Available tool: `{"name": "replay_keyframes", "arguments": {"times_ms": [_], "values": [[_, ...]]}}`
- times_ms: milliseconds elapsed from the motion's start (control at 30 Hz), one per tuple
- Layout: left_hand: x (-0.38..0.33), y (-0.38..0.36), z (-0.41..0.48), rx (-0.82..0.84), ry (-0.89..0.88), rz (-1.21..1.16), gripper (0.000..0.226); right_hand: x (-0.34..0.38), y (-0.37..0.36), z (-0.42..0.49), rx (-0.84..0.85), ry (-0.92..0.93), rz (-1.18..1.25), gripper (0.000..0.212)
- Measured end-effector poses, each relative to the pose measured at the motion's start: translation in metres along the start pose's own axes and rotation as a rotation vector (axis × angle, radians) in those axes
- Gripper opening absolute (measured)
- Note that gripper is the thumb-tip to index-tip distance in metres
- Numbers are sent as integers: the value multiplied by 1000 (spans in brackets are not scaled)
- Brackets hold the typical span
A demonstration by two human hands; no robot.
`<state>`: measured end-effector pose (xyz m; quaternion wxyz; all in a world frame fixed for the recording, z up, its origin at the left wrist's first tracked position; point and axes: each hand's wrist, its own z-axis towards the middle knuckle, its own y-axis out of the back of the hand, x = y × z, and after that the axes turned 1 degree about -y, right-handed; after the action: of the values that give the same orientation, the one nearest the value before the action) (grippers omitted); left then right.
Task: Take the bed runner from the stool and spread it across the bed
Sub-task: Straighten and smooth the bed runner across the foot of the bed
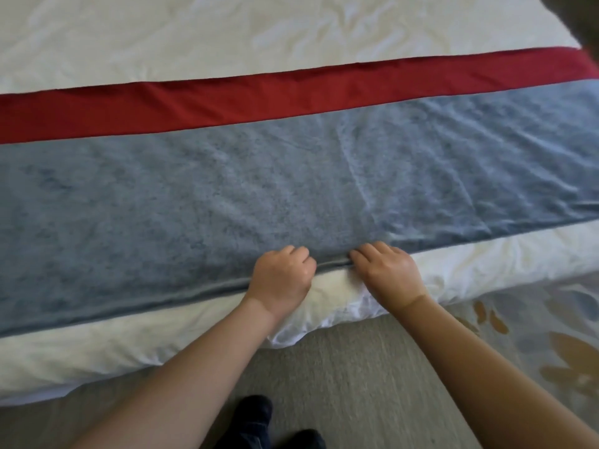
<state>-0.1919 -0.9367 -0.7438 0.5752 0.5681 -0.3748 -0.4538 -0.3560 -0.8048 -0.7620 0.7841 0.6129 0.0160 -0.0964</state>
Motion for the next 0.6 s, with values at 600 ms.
{"name": "replay_keyframes", "arguments": {"times_ms": [600], "values": [[-90, -18, 64, 20, 100, 36, 33, -106, -5, -47, 21, 87, 19, 28]]}}
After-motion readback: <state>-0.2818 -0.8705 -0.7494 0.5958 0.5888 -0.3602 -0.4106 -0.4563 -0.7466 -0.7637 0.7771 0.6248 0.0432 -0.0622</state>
